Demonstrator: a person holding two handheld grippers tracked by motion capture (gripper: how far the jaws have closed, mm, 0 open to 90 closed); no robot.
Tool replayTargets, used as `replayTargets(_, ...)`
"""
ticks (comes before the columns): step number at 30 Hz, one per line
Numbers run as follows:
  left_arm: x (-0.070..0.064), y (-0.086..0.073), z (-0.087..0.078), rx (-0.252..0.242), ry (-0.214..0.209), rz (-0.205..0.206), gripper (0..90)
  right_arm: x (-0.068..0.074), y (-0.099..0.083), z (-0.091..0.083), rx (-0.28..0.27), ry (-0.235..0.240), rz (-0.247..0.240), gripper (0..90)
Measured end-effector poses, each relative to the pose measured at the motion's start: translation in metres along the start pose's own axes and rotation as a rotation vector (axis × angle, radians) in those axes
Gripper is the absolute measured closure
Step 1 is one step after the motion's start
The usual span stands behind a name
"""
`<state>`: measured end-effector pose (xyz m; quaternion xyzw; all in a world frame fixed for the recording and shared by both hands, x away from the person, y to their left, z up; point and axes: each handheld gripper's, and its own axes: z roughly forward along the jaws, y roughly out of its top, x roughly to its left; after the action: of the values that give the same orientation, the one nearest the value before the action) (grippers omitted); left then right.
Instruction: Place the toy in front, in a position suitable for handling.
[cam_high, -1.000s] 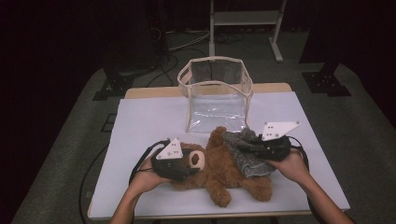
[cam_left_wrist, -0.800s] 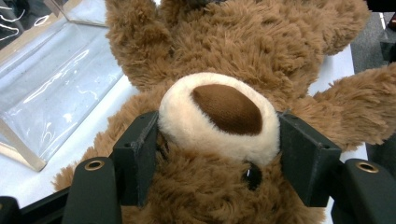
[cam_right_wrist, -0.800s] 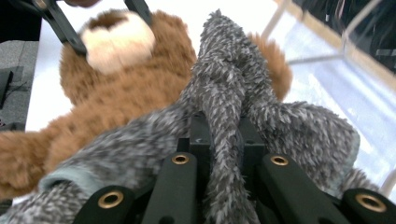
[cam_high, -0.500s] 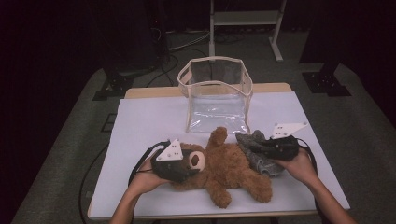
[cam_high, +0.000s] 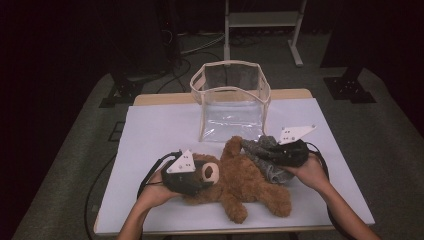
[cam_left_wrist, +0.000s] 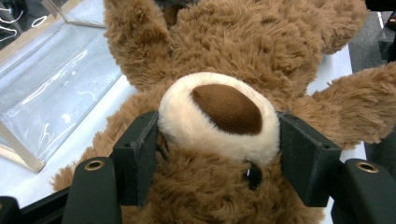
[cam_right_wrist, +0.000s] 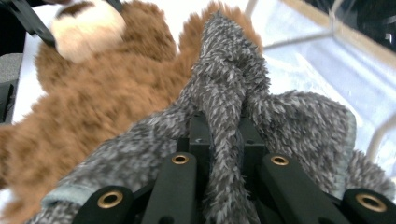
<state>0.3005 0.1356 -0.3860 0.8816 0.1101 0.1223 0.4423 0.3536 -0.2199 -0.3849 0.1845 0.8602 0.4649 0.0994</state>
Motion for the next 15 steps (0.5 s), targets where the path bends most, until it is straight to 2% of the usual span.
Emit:
replayTargets(2, 0.000, 0.000, 0.000, 0.000, 0.002, 0.000, 33.6, -0.004, -0.009, -0.002, -0.003, -0.003, 0.025, 80.0)
replayTargets(4, 0.000, 0.000, 0.000, 0.000, 0.002, -0.002, 33.6, -0.010, -0.022, -0.009, 0.007, -0.025, 0.054, 80.0)
replayTargets(8, 0.000, 0.001, 0.001, 0.000, 0.000, 0.000, 33.6, -0.018, -0.043, -0.029, 0.014, -0.068, 0.114, 80.0)
replayTargets(12, 0.001, 0.002, 0.001, 0.006, -0.001, 0.002, 33.6, -0.017, -0.037, -0.045, -0.017, -0.085, 0.106, 79.9)
replayTargets(15, 0.000, 0.002, 0.002, 0.005, 0.000, 0.005, 33.6, -0.014, -0.025, -0.043, -0.034, -0.078, 0.080, 79.9)
